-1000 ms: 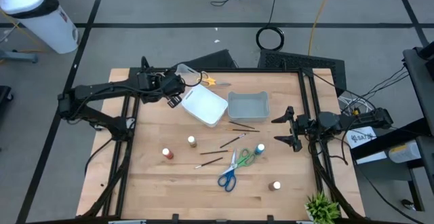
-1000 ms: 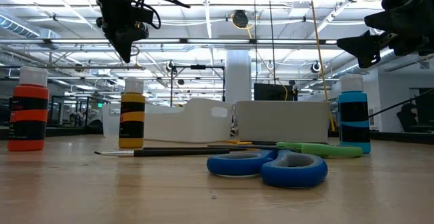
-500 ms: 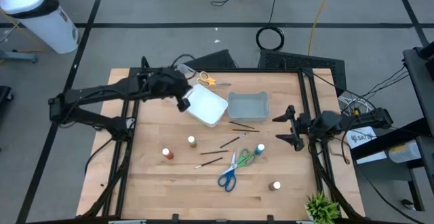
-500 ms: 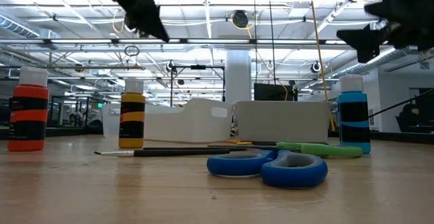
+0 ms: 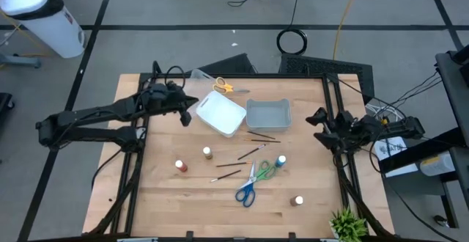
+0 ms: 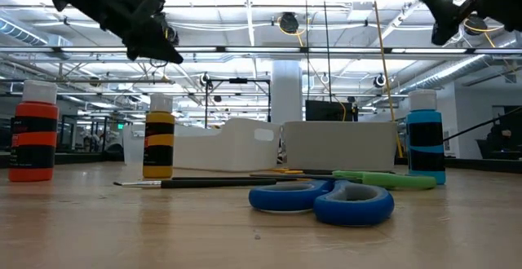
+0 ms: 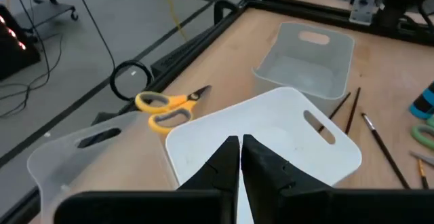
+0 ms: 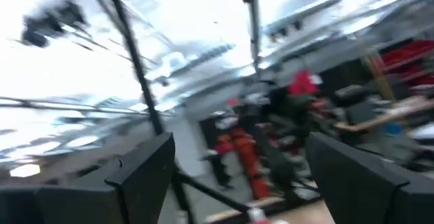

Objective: Pick & Place Paint Supplies
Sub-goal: Put the yellow scissors into the transparent bin

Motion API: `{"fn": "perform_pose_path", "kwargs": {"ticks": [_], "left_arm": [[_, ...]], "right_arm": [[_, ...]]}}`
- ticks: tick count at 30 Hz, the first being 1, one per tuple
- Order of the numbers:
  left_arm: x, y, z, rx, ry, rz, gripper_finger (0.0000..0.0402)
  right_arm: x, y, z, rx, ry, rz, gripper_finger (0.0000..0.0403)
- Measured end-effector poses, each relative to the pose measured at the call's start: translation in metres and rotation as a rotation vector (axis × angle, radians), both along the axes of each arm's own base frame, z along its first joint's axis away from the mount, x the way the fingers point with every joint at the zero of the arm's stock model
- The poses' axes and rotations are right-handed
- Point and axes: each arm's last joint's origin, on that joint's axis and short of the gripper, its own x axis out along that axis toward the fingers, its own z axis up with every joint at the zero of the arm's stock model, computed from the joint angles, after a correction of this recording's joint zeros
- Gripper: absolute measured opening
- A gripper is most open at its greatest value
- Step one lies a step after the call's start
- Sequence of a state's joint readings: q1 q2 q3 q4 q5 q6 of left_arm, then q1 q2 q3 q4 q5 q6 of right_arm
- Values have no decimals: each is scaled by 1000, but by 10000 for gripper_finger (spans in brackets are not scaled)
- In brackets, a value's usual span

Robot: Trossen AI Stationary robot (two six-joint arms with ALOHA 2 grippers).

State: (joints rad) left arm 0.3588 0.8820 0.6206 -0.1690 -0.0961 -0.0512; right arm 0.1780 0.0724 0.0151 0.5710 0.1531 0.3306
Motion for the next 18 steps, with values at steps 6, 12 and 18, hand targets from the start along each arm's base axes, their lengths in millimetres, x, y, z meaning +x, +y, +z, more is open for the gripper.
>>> {"fn": "perform_pose_path", "kwargs": {"ticks": [6,12,18], "left_arm": [[-1,0,-2,1,9,-3,26],[-1,-1,-3,13,23,-12,26],[-1,-1,-3,66,47,-38,26]], "right_arm": [[-1,-8,2,48,8,-279,313],[-1,-17,-4,166,102,-627,313],[16,-21,10,25,231,-658,313]]}}
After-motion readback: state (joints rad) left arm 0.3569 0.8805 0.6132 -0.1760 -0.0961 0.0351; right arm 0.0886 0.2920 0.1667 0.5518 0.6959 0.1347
